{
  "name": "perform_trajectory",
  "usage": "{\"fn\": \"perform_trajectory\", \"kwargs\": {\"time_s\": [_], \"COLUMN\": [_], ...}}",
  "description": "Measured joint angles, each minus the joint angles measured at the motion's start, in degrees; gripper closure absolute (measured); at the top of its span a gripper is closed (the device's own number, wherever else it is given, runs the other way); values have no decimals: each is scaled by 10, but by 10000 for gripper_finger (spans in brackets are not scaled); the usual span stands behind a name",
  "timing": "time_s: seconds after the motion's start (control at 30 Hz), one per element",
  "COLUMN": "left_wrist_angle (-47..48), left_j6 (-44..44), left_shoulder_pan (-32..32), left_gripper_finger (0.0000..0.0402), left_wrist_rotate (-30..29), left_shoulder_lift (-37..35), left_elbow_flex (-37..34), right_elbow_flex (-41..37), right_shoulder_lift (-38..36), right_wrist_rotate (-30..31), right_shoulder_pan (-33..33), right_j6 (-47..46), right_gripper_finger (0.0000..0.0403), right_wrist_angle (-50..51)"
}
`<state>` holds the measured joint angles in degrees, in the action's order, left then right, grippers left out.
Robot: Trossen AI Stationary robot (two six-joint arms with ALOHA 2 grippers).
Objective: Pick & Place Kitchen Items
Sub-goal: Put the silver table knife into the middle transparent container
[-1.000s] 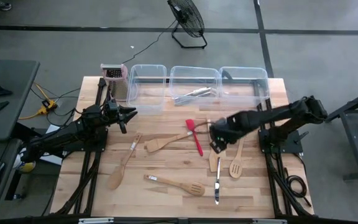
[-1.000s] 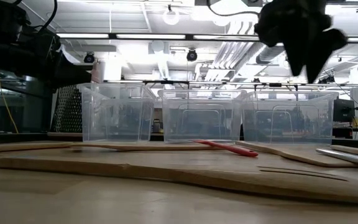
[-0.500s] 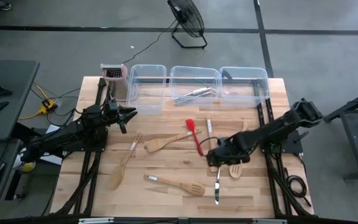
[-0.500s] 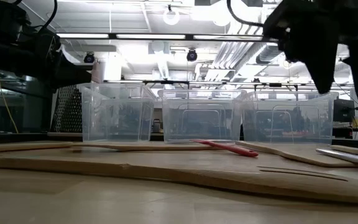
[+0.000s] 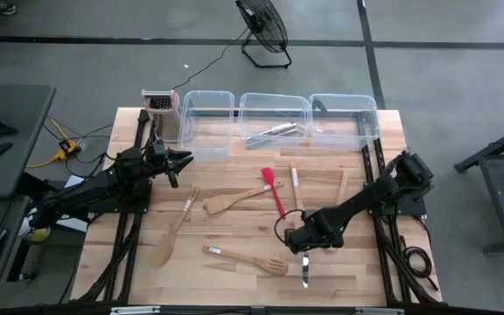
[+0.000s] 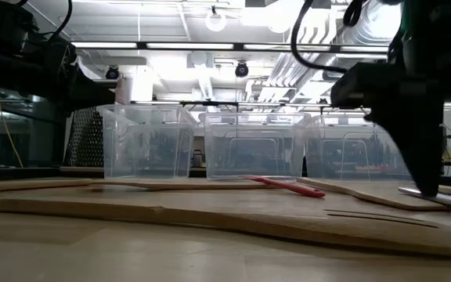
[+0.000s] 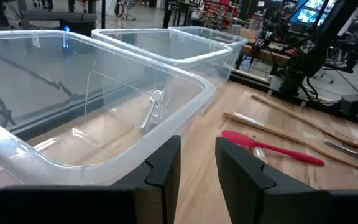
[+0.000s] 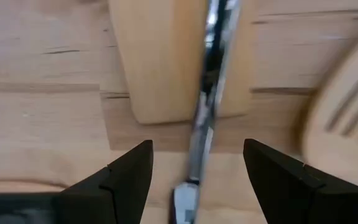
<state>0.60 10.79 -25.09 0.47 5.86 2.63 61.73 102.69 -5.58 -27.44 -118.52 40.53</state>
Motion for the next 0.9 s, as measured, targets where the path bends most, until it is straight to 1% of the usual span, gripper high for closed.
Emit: {"fn": "perform_trajectory", "kwargs": {"time_s": [0.23,0.4,0.63,0.9], "left_wrist_angle": [0,0,0,0], "left_j6": [0,0,0,0], "left_shoulder_pan": [0,0,0,0], "left_gripper_finger": [300,300,300,300], "left_wrist_rotate": [0,0,0,0], "left_shoulder_lift": [0,0,0,0], "left_elbow_flex": [0,0,0,0], "right_elbow_flex": [2,2,2,2], "right_shoulder_lift": [25,25,26,27], "right_wrist_rotate": [-7,10,8,23], "right_shoulder_pan": [0,-1,-1,4], "right_j6": [1,14,20,30], "right_gripper_finger": [162,178,230,289], "right_wrist_angle": [-13,2,21,26]}}
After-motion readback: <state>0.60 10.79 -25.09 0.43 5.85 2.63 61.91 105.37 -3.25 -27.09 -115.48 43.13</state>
